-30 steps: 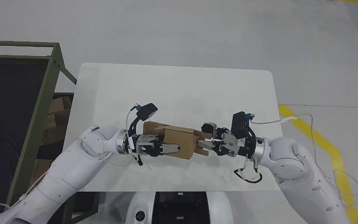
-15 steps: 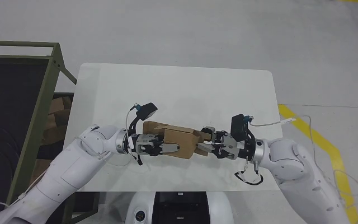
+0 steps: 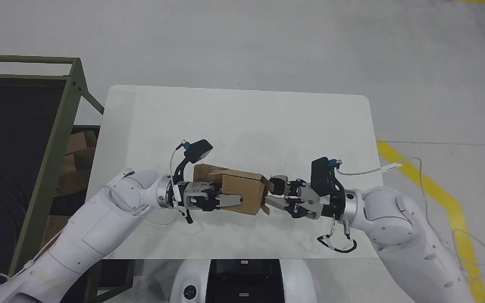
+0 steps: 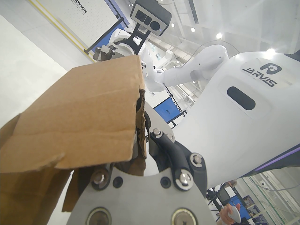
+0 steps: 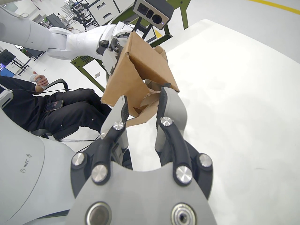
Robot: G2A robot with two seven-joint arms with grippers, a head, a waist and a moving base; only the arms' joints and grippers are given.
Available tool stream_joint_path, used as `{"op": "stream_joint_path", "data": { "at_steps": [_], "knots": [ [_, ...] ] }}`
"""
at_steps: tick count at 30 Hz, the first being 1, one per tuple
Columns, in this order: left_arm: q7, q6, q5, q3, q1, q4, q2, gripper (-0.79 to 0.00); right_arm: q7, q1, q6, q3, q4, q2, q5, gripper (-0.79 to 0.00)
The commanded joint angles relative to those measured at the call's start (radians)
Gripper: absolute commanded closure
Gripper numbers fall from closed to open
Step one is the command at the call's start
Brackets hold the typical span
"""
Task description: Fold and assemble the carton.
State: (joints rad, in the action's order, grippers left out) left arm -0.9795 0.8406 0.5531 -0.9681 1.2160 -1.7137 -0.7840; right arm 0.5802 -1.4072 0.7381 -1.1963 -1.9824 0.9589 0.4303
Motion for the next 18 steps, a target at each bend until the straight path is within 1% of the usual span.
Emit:
{"op": "stream_joint_path", "data": {
  "at_steps": [1,8,18],
  "knots": [
    [0.001,0.001,0.000,0.003,-0.002,0.001,0.001,0.000,0.001,0.003,-0.002,0.003,-0.004,0.000,0.001,-0.231],
    [0.007,0.007,0.001,0.010,-0.006,0.002,0.005,0.000,0.009,0.018,-0.006,0.021,-0.008,0.001,0.005,-0.228],
    [0.015,0.015,0.000,0.020,-0.011,0.002,0.012,0.000,0.021,0.043,-0.006,0.049,-0.002,0.003,-0.001,-0.203]
  ]
}}
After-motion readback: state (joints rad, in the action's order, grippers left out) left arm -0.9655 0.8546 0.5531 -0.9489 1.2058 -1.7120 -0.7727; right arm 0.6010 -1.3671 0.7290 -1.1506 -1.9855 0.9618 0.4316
